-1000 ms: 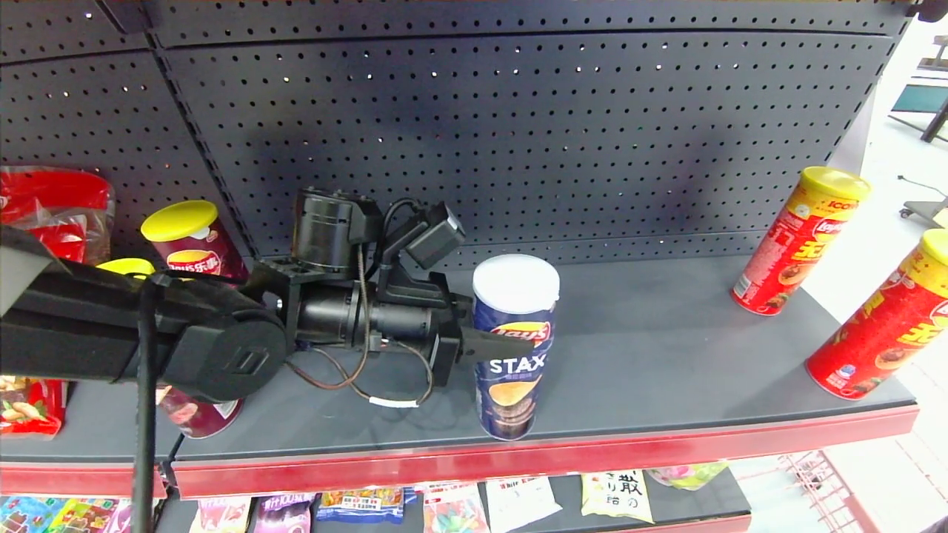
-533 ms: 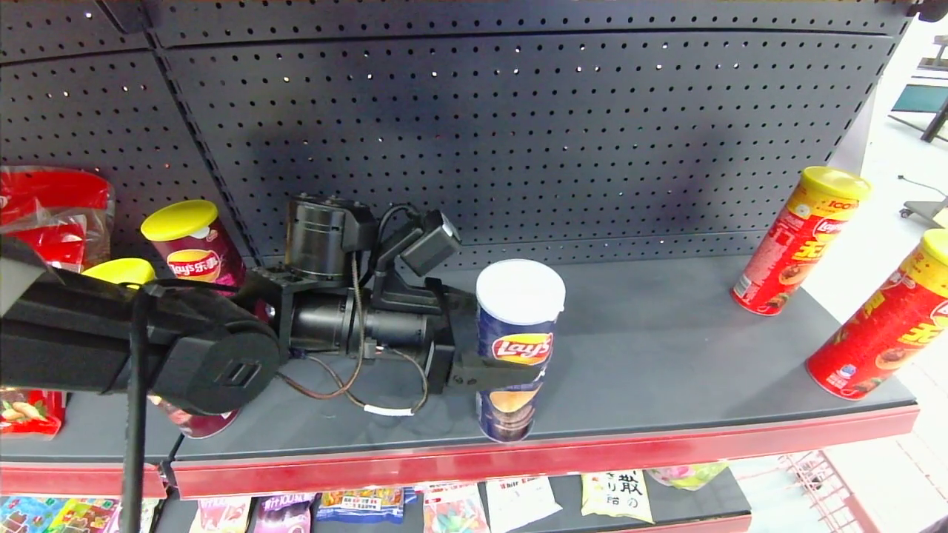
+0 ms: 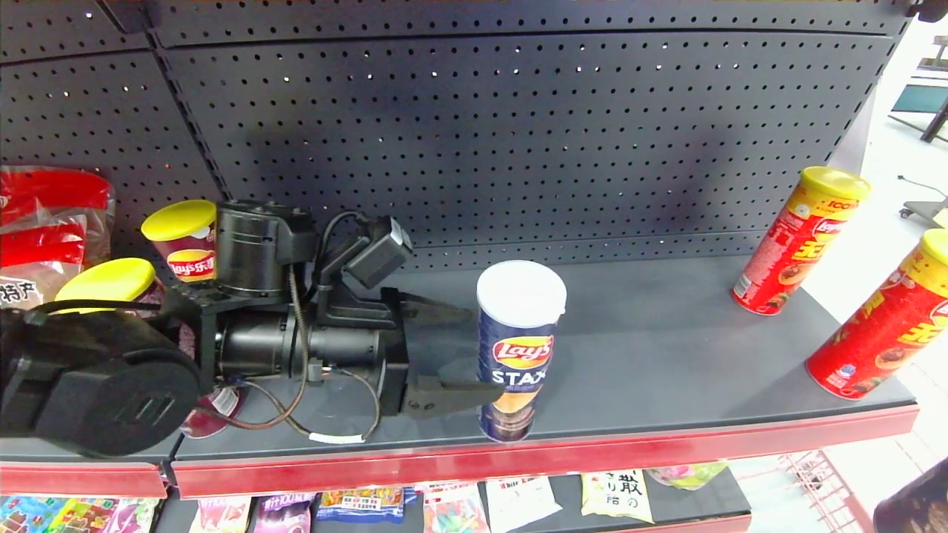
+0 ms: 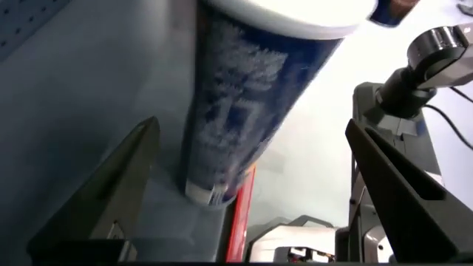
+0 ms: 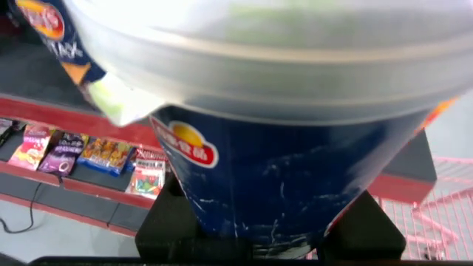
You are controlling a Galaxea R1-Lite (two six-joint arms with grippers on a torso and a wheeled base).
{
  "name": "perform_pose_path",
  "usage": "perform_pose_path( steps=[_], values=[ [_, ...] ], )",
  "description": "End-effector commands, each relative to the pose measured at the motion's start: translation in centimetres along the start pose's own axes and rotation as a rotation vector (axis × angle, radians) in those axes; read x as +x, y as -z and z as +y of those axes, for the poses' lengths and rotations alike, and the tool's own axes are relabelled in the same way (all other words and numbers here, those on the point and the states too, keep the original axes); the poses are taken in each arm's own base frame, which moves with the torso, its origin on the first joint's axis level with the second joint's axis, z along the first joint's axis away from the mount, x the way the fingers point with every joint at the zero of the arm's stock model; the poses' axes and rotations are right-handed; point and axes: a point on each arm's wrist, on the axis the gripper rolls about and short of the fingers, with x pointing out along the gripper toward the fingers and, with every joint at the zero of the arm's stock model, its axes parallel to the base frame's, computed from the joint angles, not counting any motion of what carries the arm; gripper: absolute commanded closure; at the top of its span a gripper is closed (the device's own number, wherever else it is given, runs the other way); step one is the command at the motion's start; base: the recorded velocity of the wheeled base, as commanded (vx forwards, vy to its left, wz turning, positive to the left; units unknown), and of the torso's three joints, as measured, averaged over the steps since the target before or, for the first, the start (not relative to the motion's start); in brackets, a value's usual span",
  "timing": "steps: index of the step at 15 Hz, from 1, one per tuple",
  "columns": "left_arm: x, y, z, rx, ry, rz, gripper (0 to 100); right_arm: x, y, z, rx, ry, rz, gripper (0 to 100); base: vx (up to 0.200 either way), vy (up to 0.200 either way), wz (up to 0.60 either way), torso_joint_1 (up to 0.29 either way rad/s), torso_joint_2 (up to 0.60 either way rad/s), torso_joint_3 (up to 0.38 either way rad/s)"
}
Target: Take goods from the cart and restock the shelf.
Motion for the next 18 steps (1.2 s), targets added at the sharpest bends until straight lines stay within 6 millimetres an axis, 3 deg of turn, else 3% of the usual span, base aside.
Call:
perform_pose_path(
  steps=[1, 5, 7, 8, 13, 16, 18],
  values=[
    [-2.2, 0.0, -1.1, 0.005, -0.031, -0.014, 0, 2.0, -0.6, -0.5, 0.012, -0.038, 0.054, 100, 0.0, 0.0, 0.0, 0.0, 0.0, 0.0],
    [-5.0, 1.7, -3.4, -0.021, -0.108, 0.01, 0, 4.6, -1.9, -0.8, 0.018, -0.136, 0.119, 100, 0.0, 0.0, 0.0, 0.0, 0.0, 0.0],
    [-6.7, 2.5, -5.3, -0.018, -0.189, 0.024, 0, 7.3, -3.4, -0.7, 0.023, -0.22, 0.166, 100, 0.0, 0.0, 0.0, 0.0, 0.0, 0.0],
    [-7.9, 3.6, -6.7, -0.032, -0.279, 0.058, 0, 9.7, -3.9, -0.7, 0.024, -0.273, 0.168, 100, 0.0, 0.0, 0.0, 0.0, 0.0, 0.0],
    [-11.5, 5.7, -11.2, -0.074, -0.288, 0.109, 0, 19.0, -4.2, -1.0, 0.024, -0.377, 0.144, 100, 0.0, 0.0, 0.0, 0.0, 0.0, 0.0],
    [-13.0, 6.7, -13.2, -0.096, -0.28, 0.128, 0, 23.4, -4.8, -0.8, 0.022, -0.433, 0.151, 100, 0.0, 0.0, 0.0, 0.0, 0.0, 0.0],
    [-13.5, 6.9, -13.7, -0.105, -0.283, 0.139, 0, 25.3, -4.8, -0.7, 0.023, -0.468, 0.137, 100, 0.0, 0.0, 0.0, 0.0, 0.0, 0.0]
  ],
)
